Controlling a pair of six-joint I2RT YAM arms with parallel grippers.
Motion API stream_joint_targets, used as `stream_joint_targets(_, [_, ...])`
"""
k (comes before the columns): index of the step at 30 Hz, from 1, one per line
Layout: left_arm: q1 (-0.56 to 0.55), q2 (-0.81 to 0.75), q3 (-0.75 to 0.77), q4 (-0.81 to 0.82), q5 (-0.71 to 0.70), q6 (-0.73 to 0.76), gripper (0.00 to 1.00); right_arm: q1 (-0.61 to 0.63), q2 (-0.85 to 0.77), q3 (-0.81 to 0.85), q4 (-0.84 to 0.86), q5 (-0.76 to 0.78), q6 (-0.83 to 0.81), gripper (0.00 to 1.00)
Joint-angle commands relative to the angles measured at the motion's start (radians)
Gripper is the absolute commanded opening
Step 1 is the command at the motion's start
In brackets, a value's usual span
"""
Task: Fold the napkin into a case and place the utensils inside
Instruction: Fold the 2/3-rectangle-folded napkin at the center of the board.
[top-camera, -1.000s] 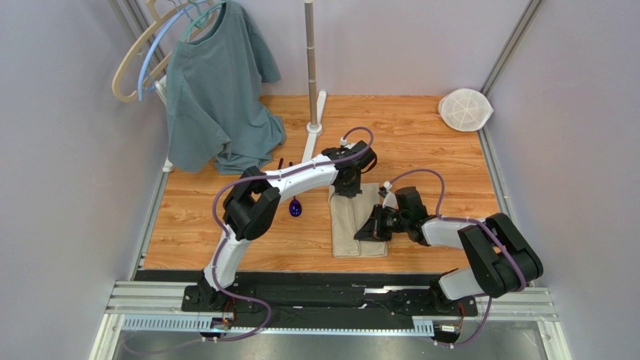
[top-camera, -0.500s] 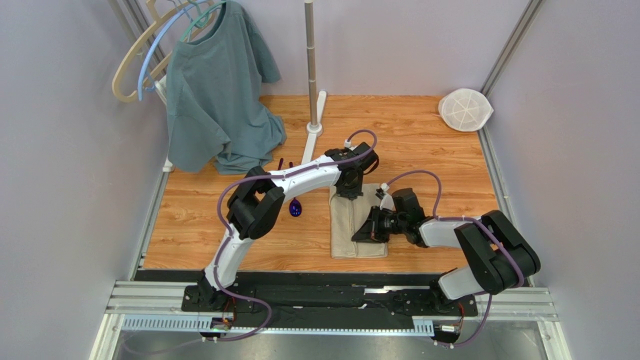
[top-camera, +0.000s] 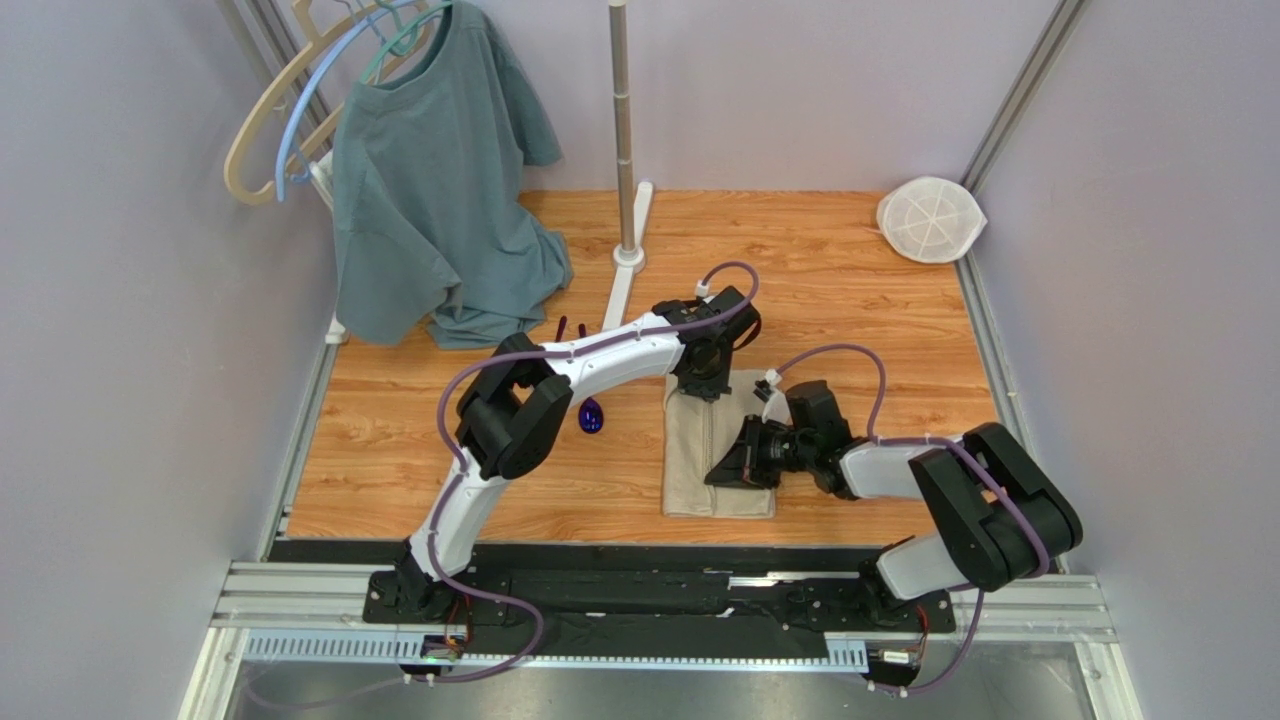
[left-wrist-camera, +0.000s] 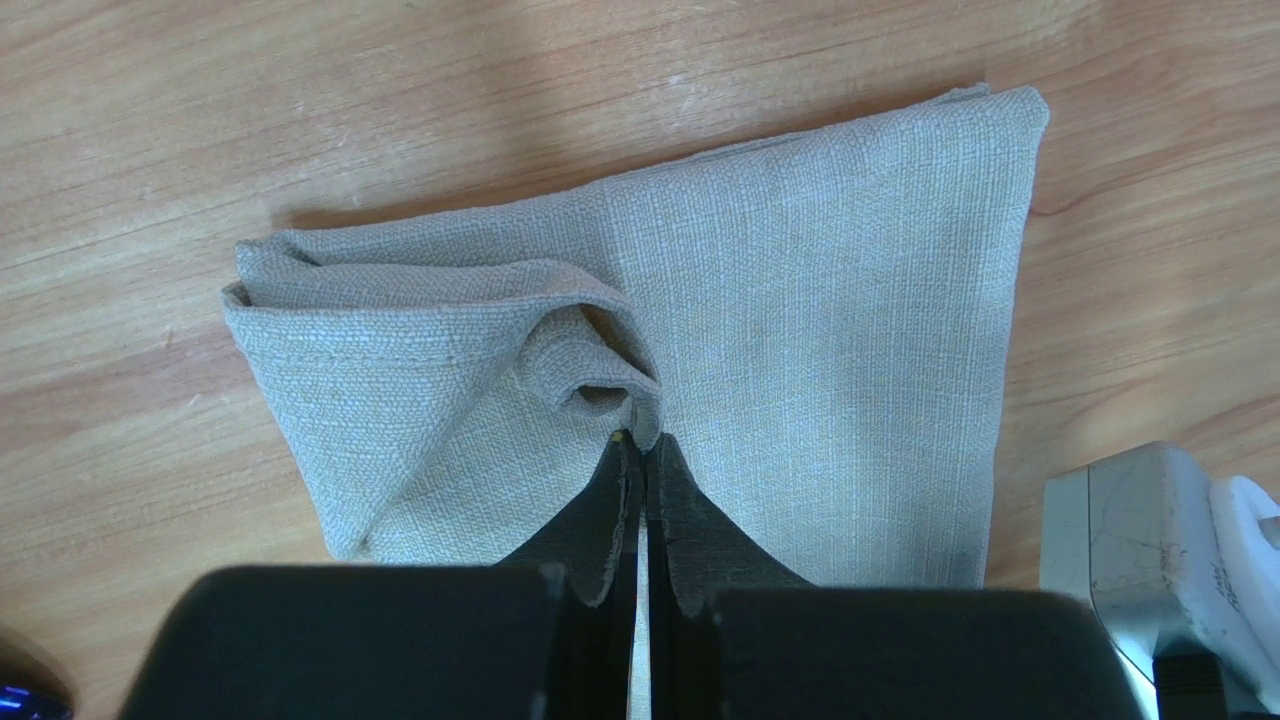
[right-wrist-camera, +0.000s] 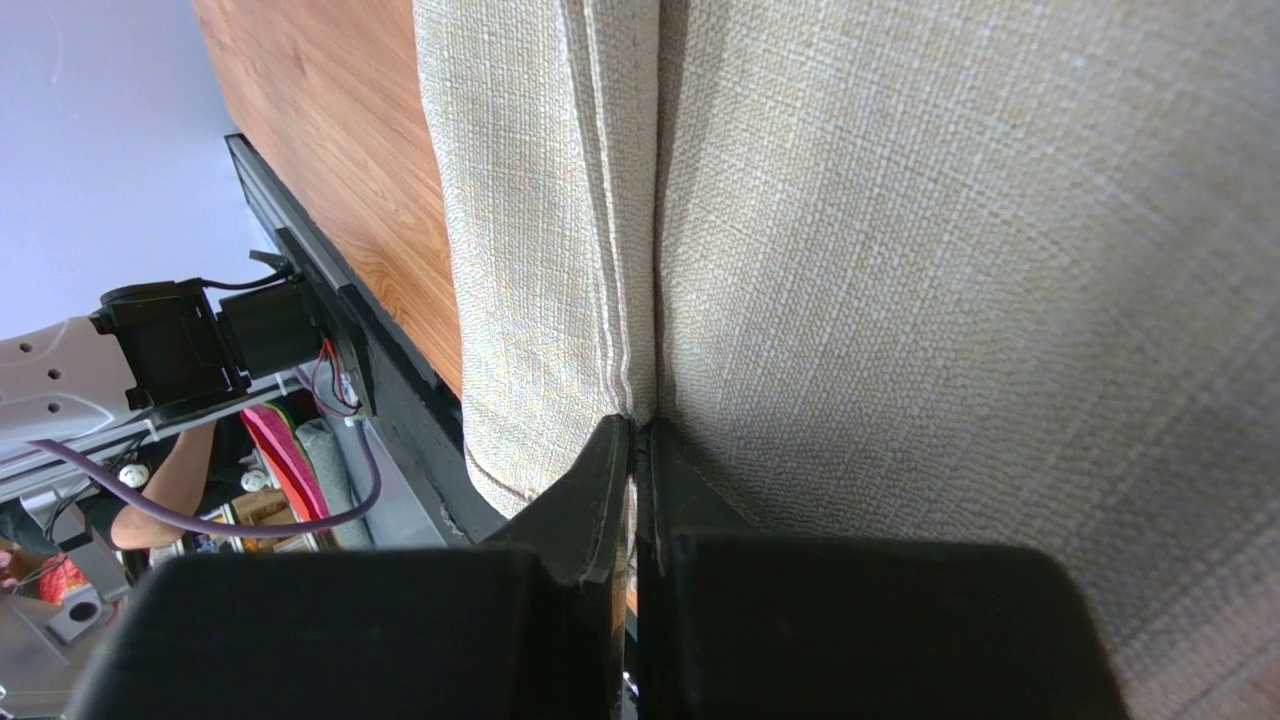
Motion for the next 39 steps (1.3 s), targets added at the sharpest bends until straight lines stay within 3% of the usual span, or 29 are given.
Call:
stream_joint_targets(1, [0.01,0.0,0.01,0.125,-0.024,0.029,0.0,0.016,-0.024,-0.026,-0.09,0.017,-0.036,0.0])
stream_joint_targets(20, [-0.005,-0.104,-0.093,0.168,-0.053,0.005,0.0,0.016,-0.233,0.031,-0.324,0.02,-0.079,0.0])
stream_joint_targets(39, [-0.034,-0.106,-0.087,0.177,-0.085,0.009,0.0,0.016,-0.061,-0.056,-0.136,0.024,-0.062,0.0])
